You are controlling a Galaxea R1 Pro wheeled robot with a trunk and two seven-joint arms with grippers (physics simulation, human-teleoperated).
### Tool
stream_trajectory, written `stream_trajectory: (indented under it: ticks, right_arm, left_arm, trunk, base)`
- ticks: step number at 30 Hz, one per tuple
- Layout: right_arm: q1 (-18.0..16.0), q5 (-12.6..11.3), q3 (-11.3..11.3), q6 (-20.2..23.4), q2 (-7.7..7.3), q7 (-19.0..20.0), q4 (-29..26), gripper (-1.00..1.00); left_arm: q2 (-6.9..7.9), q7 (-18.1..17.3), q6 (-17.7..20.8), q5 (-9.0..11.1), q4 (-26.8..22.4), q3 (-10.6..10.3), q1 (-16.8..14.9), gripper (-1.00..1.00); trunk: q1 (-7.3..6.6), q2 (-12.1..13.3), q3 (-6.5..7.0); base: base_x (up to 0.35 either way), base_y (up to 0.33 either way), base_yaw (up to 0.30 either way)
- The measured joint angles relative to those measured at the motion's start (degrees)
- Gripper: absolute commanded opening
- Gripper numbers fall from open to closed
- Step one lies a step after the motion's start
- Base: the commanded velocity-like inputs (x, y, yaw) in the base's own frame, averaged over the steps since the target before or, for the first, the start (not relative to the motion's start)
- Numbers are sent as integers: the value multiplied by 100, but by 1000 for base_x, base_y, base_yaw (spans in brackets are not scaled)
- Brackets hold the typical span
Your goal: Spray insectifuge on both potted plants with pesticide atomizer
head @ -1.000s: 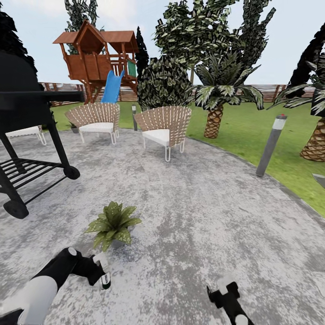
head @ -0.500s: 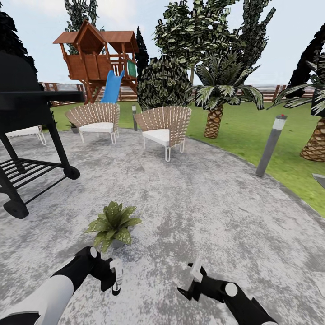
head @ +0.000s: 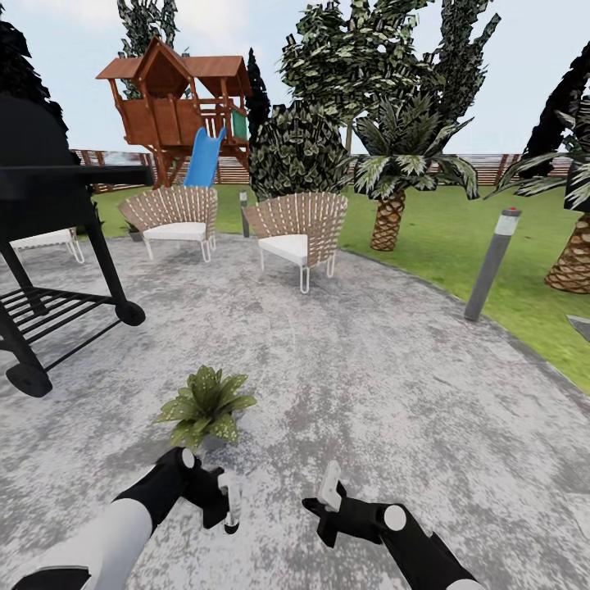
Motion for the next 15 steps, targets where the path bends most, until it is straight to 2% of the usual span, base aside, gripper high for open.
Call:
stream_trajectory:
  ticks: [3, 7, 9, 15]
  right_arm:
    - [0, 2, 0, 1, 3, 0, -2, -100]
    - [0, -4, 0, 1, 10, 4, -77, -100]
    - [0, -5, 0, 5, 60, 6, -144, -100]
    - [0, 3, 3, 9, 226, 7, -177, -100]
  left_arm:
    - [-166, -5, -274, 17, 0, -66, 0, -100]
    - [-352, 1, -344, 6, -5, -80, 0, -100]
    - [-453, 10, -340, -1, -8, -86, 0, -100]
    - [-531, 21, -343, -17, -8, -96, 0, -100]
  trunk:
    - [0, 0, 0]
    - [0, 0, 0]
    - [0, 0, 0]
    - [0, 0, 0]
  base:
    - [0, 0, 0]
    - [0, 0, 0]
    - [0, 0, 0]
    - [0, 0, 0]
